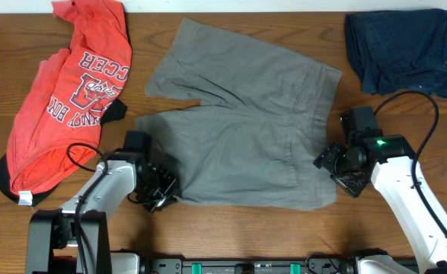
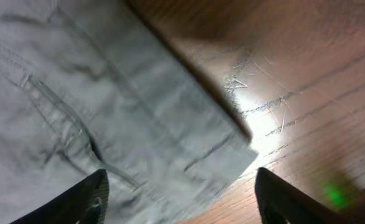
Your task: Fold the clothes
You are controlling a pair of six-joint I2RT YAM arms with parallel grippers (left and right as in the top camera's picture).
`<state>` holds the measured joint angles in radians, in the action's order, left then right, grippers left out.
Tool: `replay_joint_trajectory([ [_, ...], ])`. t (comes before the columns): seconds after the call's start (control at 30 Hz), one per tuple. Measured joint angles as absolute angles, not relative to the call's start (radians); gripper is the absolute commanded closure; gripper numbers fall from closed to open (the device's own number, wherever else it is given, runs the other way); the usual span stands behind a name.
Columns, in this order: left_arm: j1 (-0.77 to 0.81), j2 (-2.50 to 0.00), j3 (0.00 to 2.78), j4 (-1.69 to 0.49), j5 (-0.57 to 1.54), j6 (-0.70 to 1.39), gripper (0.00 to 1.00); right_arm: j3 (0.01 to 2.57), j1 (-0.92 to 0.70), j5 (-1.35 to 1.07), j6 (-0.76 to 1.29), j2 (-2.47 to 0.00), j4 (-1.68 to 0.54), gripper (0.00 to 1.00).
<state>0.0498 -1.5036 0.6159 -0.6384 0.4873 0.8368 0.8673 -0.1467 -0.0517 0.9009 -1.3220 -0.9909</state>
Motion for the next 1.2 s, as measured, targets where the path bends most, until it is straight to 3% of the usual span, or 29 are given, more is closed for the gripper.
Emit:
replay_joint_trajectory([
  [0.1,0.033,-1.504,0.616,-0.637,0.491,0.815,0.94,0.867,-0.147,-0.053,0.884,-1.322,-1.004,0.35],
  [0.3,0.028,-1.504,0.616,-0.632,0.491,0.803,0.94,0.862,-0.189,-0.08,0.887,-1.322,-1.009,0.32],
  [0.5,0.028,-1.504,0.617,-0.604,0.491,0.802,0.94,0.788,-0.283,-0.103,1.015,-1.322,-0.995,0.25],
  [0.83,0.027,-1.504,0.618,-0.593,0.491,0.802,0.94,0.607,-0.352,-0.115,1.198,-1.337,-0.826,0.28],
  [1.07,0.027,-1.504,0.618,-0.593,0.491,0.802,0.94,0.569,-0.352,-0.122,1.231,-1.365,-0.756,0.47],
  [1.13,0.027,-1.504,0.618,-0.591,0.491,0.802,0.94,0.569,-0.352,-0.12,1.224,-1.368,-0.747,0.58],
  [1.2,0.027,-1.504,0.618,-0.583,0.491,0.802,0.94,0.569,-0.352,-0.11,1.206,-1.368,-0.737,0.77],
])
